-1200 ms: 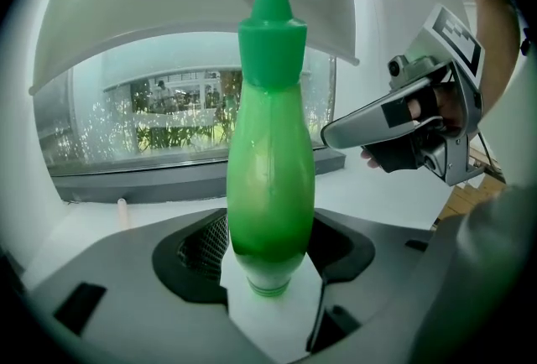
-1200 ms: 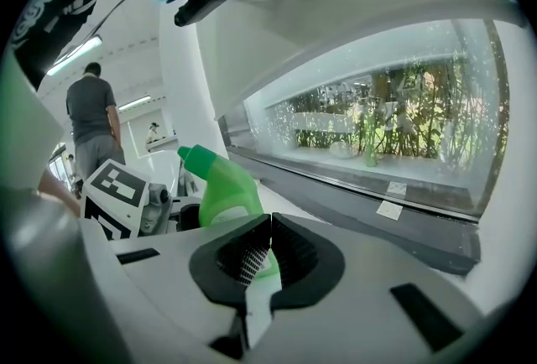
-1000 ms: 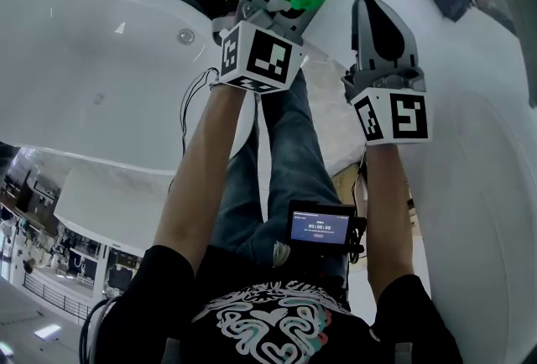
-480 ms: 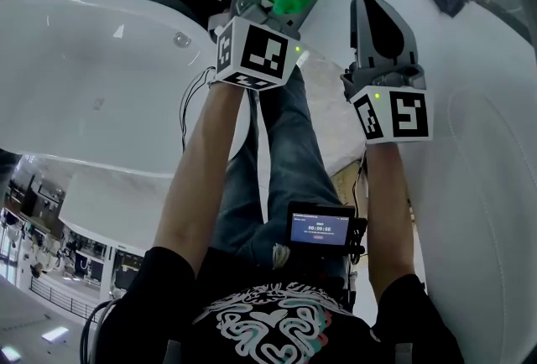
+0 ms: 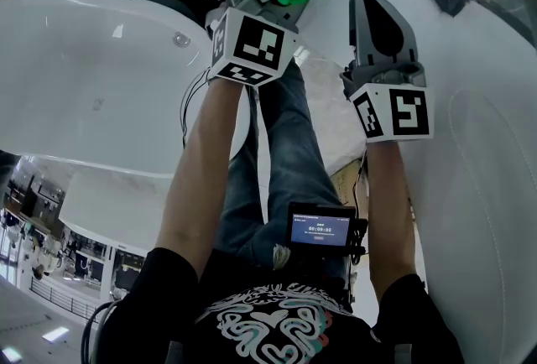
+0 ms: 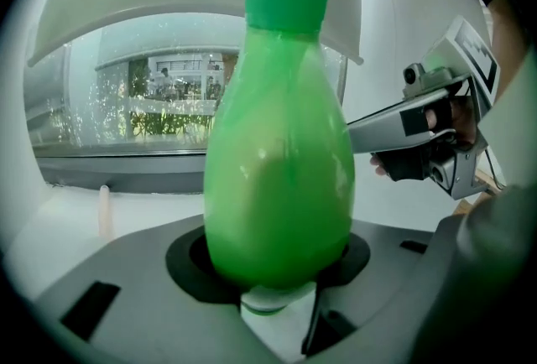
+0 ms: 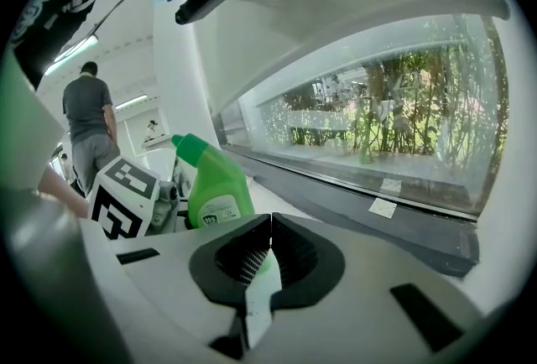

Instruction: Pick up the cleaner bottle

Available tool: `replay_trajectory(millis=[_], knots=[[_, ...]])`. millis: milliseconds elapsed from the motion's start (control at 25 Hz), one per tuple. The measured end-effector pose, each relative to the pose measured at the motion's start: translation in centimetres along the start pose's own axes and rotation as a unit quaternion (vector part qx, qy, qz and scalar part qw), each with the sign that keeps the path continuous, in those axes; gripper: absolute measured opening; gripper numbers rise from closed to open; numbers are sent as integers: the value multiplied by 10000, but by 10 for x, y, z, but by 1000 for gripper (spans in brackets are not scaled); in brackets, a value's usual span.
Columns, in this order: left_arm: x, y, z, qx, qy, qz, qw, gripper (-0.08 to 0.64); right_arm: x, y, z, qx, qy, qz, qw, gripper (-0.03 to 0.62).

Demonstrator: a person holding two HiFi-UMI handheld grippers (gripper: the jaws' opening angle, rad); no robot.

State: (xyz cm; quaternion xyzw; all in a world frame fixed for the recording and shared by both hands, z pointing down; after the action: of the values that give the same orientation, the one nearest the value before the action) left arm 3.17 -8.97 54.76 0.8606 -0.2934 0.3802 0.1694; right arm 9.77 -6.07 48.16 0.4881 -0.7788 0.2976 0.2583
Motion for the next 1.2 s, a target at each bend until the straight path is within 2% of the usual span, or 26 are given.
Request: replay_trajectory(millis=[400, 520, 640, 880, 960, 1080, 1200], knots=[[0, 8, 3, -245, -25, -263, 9994, 207, 1, -1, 0, 6, -9, 47, 10000, 28], [0, 17, 3, -821, -74, -537, 9951, 206, 1, 1, 0, -51, 11, 133, 9999, 28], [-1, 31, 1, -1436, -134, -743, 9867, 204, 1, -1, 2, -30, -3, 82, 10000, 28], [0, 44, -3, -2010, -151, -961, 9748, 204, 0, -3, 1, -28, 13, 39, 10000, 28], [0, 49, -5, -2325, -173, -1075, 9665, 204, 0, -4, 0, -2, 11, 31, 10000, 28], [1, 61, -11, -3014, -284, -1171, 9459, 204, 0, -5, -1, 19, 24, 44, 10000, 28], [1, 68, -14, -3450, -419, -1213, 9298, 204, 1, -5, -1, 44, 26, 55, 10000, 28]])
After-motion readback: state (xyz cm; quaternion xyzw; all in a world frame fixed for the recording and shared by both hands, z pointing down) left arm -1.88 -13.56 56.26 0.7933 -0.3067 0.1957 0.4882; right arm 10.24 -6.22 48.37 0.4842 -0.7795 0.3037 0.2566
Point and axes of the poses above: the fingertips, and each gripper's own axes: x forward along the fingers, y to its left, z out of its top, the point moved 1 cm from there along -x, backward along the fingers, and after that the axes turned 15 degrees about y, right-handed, at the moved point
